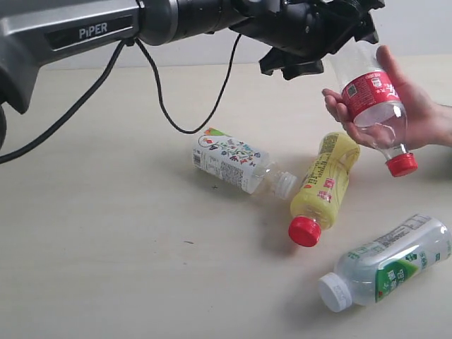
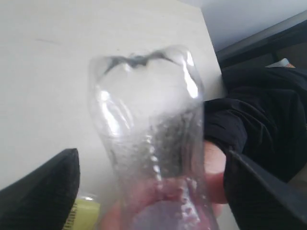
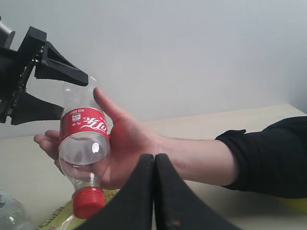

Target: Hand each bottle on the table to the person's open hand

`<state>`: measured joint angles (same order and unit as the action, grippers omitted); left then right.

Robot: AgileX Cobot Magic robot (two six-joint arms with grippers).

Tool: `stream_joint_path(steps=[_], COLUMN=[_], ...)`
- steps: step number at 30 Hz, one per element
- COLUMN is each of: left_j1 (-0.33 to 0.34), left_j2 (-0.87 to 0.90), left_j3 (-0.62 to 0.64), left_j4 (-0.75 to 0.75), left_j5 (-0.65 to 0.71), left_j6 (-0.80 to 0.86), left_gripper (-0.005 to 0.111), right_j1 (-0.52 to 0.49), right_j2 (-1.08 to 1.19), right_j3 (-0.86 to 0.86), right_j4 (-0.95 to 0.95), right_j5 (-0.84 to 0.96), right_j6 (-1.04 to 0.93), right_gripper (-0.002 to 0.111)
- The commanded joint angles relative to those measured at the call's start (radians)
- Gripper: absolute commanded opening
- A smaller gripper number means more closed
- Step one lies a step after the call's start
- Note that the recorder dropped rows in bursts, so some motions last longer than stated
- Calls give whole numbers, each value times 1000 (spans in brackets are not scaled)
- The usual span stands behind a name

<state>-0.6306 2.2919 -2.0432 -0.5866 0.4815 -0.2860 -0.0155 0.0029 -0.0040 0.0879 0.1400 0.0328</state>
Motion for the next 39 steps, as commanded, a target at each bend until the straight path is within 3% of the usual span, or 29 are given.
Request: stream_joint_path(steps=[1, 11, 13, 16, 19, 20, 29, 34, 39], left_j1=[44, 140, 147, 160, 176, 181, 183, 185, 196], left_j2=[-53, -169, -184, -199, -202, -202, -204, -219, -301], left_j3=[-6, -6, -6, -6, -6, -6, -6, 19, 194], left_j4=[38, 61, 61, 69, 78, 80, 103, 120, 142], left_j5=[66, 236, 271, 328, 396, 425, 739, 740, 740], left_j6=[77, 191, 229, 236, 243, 277, 489, 493, 496], left_gripper=[78, 78, 72, 47, 5, 1, 1, 1, 1], right_j1=[3, 3, 3, 3, 3, 3, 3, 3, 3], right_j2=[-3, -3, -3, -3, -3, -3, -3, -3, -3], right_j3=[4, 4, 4, 4, 4, 4, 4, 4, 4], right_j4=[-6, -6, -6, -6, -6, -6, -6, -6, -6], right_j5=[-8, -8, -8, -8, -8, -8, -8, -8, -8], right_j6=[-2, -2, -2, -2, -2, -2, -1, -3, -1], right_gripper=[0, 0, 0, 0, 0, 0, 0, 0, 0])
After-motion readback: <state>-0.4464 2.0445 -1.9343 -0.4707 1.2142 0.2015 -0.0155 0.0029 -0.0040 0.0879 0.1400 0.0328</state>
